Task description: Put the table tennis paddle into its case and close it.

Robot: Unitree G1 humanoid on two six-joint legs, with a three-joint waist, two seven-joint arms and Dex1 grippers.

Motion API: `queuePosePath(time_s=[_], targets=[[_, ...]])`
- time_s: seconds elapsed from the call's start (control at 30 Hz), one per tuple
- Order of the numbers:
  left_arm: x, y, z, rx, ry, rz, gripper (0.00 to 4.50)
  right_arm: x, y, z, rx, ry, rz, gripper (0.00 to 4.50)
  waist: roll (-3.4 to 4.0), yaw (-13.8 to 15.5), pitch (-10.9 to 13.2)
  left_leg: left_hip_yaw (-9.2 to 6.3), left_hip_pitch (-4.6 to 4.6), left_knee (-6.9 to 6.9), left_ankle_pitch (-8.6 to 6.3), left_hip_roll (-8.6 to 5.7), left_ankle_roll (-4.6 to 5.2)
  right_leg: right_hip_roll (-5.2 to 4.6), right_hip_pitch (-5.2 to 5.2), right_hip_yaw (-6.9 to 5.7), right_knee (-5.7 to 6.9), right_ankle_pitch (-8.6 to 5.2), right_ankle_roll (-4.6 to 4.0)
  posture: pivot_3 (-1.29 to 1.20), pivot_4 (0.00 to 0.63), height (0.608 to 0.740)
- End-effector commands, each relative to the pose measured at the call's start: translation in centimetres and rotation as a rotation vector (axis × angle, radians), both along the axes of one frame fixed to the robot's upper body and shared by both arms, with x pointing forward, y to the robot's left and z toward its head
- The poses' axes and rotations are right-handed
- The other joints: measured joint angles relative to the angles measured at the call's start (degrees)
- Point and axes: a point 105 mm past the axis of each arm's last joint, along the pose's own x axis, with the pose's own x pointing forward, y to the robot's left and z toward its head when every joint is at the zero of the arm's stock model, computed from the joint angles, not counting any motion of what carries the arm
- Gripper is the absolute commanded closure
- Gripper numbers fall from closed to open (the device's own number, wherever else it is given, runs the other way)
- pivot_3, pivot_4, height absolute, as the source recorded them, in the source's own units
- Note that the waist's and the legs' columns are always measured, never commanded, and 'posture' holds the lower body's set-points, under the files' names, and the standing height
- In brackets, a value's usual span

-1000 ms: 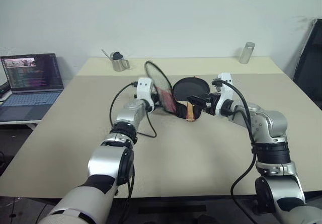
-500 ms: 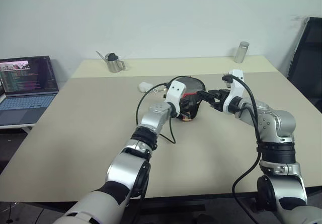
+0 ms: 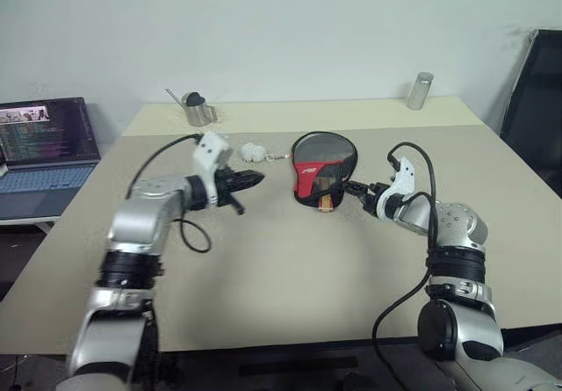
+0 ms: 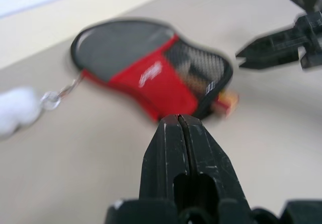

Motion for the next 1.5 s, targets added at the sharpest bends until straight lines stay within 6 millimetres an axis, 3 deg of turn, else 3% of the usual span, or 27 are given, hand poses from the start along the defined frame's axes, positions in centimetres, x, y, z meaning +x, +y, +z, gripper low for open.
queuePosePath(time_s=[0.03,0.3,0.67,0.8,0.93,1.1,1.3,1.5], targets=[[-0.7,0.8,0.8,0.009,-0.037,0.019,4.47,0.7,0.3,1.3,0.028,-0.041,-0.012,1.06,0.00,0.1,0.0,0.00,0.02,0.00,-0.01,0.00,0.01,0.00,0.02,0.01,0.00,0.00,0.00,0.00,0.150,0.740],[-1.6,-0.4,-0.5,0.005,-0.014,0.021,4.47,1.6,0.4,1.9,0.042,-0.044,-0.025,1.06,0.00,0.1,0.0,0.01,0.02,0.00,-0.01,0.01,0.01,0.00,0.02,0.01,0.01,0.00,0.00,0.00,0.150,0.740],[-2.1,0.0,-1.0,0.022,-0.001,0.047,4.47,1.4,-3.0,4.0,0.000,-0.094,-0.059,1.06,0.00,0.0,0.0,0.02,0.00,-0.01,-0.03,0.02,0.05,0.00,0.03,0.01,-0.01,0.00,0.00,0.00,0.150,0.740],[-1.9,-0.2,-1.0,0.021,-0.001,0.048,4.50,1.5,-1.5,6.0,0.059,-0.149,-0.008,0.18,0.00,-0.2,0.0,0.04,0.02,-0.01,-0.06,0.03,0.11,0.01,0.03,0.01,0.01,0.00,0.00,0.00,0.150,0.740],[-1.7,-0.3,-0.9,0.019,-0.002,0.049,4.50,1.8,0.1,6.5,0.070,-0.151,0.017,0.08,0.00,-0.5,0.0,0.05,0.02,-0.01,-0.06,0.04,0.11,0.01,0.03,0.02,0.03,0.00,0.00,0.00,0.150,0.740],[-1.9,-0.5,-0.9,0.016,-0.006,0.048,4.50,2.6,2.3,5.1,0.042,-0.110,0.042,0.08,0.00,-0.5,0.0,0.03,0.02,-0.01,-0.03,0.03,0.07,0.01,0.03,0.01,0.00,0.00,0.00,0.00,0.150,0.740],[-2.3,-0.5,-1.2,0.015,-0.002,0.057,4.50,3.0,2.3,1.9,0.014,-0.024,0.016,0.08,0.00,-0.5,0.0,0.03,0.00,-0.01,-0.01,0.02,0.03,0.00,0.03,0.01,-0.02,0.00,-0.01,0.00,0.150,0.740],[-2.5,-0.3,-1.5,0.017,0.004,0.071,4.50,3.0,2.5,0.8,0.011,0.003,0.016,0.08,0.00,-0.6,0.0,0.03,0.01,-0.01,-0.01,0.03,0.02,0.01,0.03,0.01,-0.02,0.00,-0.01,0.00,0.150,0.740]])
